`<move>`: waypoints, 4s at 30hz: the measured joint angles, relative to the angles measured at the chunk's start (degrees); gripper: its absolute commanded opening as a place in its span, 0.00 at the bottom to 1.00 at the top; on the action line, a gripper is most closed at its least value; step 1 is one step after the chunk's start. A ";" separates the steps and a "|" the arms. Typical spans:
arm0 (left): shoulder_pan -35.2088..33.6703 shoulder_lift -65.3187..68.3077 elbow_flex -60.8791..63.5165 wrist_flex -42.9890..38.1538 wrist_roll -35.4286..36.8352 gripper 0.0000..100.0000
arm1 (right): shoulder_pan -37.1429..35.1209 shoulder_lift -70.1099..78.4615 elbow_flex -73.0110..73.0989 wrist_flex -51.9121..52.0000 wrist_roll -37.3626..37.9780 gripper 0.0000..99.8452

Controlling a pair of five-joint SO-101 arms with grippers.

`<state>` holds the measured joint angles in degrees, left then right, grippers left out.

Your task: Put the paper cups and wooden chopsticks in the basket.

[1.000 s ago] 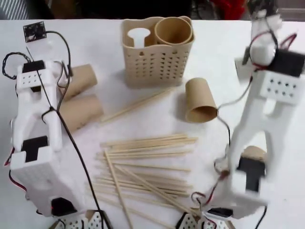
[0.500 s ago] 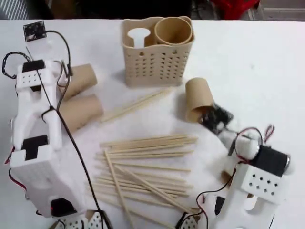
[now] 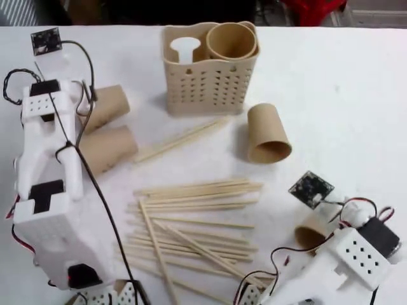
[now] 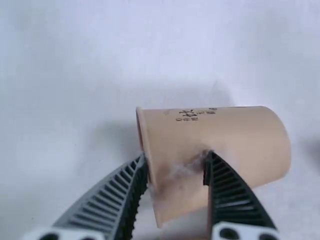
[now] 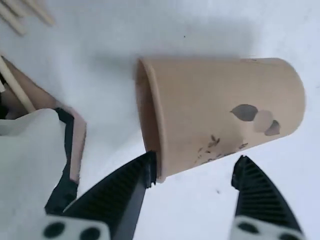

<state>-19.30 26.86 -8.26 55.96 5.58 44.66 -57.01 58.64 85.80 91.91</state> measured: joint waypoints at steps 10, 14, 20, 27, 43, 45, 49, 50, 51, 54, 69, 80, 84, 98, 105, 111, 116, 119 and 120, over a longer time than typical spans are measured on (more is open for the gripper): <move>0.00 0.00 0.00 0.00 0.00 0.19 | 0.97 0.00 11.34 -25.14 -9.49 0.26; 0.00 0.00 0.00 0.00 0.00 0.19 | 0.35 0.09 13.71 -36.31 -16.97 0.25; 0.00 0.00 -0.09 0.00 0.00 0.19 | -3.87 0.09 13.71 -39.30 -23.03 0.06; 0.00 0.00 -0.09 0.00 0.00 0.19 | -8.35 0.09 10.29 -39.30 -32.35 0.02; 0.00 0.00 -0.09 0.00 0.00 0.19 | -27.25 0.44 -24.44 -26.02 -73.58 0.02; 0.00 0.00 -0.09 0.00 0.00 0.19 | -33.05 2.81 -29.54 -27.16 -78.33 0.02; 0.00 0.00 -0.09 0.00 0.00 0.19 | -42.37 13.19 -41.76 -28.13 -85.71 0.01; 0.00 0.00 -0.09 0.00 0.00 0.19 | -44.13 16.88 -45.36 -28.13 -87.12 0.01; 0.00 0.00 -0.09 0.00 0.00 0.19 | -45.63 21.01 -49.05 -28.13 -88.35 0.01; 0.00 0.00 -0.09 0.00 0.00 0.19 | -48.88 34.29 -60.84 -28.13 -91.34 0.01; 0.00 0.00 -0.09 0.00 0.00 0.19 | -52.57 84.13 -116.48 -9.58 -97.76 0.02; 0.00 0.00 -0.09 0.00 0.00 0.19 | -52.57 93.89 -131.69 -0.70 -97.76 0.27; 0.00 0.00 -0.09 0.00 0.00 0.19 | -52.66 93.89 -133.63 -1.93 -97.85 0.38; 0.09 0.00 -0.09 0.00 0.00 0.19 | -52.66 102.15 -134.51 -11.43 -97.93 0.39; 0.09 0.00 -0.09 0.00 0.00 0.19 | -52.66 106.90 -136.53 -17.76 -97.93 0.39; 0.09 0.00 -0.09 0.00 0.00 0.19 | -52.75 107.78 -137.49 -15.56 -97.93 0.39; 0.09 0.00 -0.09 0.00 0.00 0.19 | -53.10 107.60 -141.19 -10.37 -94.33 0.39; 0.09 0.00 -0.09 0.00 0.00 0.19 | -53.54 107.69 -143.30 -9.23 -90.37 0.39; 0.09 0.00 -0.09 0.00 0.00 0.19 | -53.71 107.69 -143.91 -9.23 -89.67 0.39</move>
<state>-19.21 26.86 -8.35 55.96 5.58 -9.05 50.68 -85.27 76.57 2.24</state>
